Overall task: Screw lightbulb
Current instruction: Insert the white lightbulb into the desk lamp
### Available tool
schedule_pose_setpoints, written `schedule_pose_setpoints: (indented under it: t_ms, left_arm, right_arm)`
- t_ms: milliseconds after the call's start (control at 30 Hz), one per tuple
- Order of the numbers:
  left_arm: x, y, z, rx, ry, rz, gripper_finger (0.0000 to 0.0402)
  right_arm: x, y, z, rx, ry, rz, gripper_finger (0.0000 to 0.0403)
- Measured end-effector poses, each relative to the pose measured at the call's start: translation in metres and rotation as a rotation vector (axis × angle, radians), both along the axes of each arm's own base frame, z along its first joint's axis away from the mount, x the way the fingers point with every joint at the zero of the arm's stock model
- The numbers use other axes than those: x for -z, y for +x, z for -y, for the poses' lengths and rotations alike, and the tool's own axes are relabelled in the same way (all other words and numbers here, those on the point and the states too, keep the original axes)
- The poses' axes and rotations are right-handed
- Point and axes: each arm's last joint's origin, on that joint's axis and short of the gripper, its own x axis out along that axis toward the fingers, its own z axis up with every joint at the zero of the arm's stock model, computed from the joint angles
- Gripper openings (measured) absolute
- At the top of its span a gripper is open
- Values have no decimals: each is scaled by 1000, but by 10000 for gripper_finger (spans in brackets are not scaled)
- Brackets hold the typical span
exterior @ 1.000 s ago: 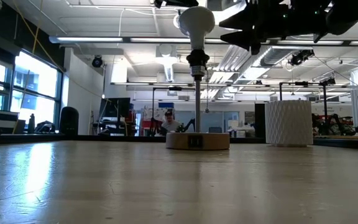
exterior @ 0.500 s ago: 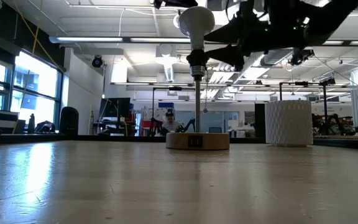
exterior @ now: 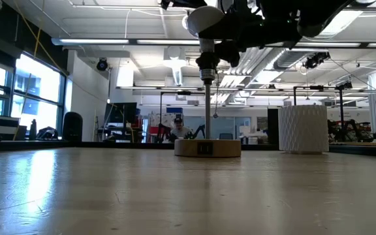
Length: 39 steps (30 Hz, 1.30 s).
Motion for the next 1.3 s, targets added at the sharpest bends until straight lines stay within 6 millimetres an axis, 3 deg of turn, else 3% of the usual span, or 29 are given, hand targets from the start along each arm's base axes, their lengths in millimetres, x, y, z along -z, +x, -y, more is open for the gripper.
schedule_pose_setpoints:
  t_ms: [300,800,1300]
  left_arm:
    - [0,1,6,20,-1,-1,3]
    - [-2,1,6,23,1,19,3]
    - [-1,2,7,17,6,9,3]
  right_arm:
    - [-2,3,-9,20,-84,8,145]
    - [-7,5,-14,19,-195,56,142]
    - [-1,6,-19,-24,-236,-8,142]
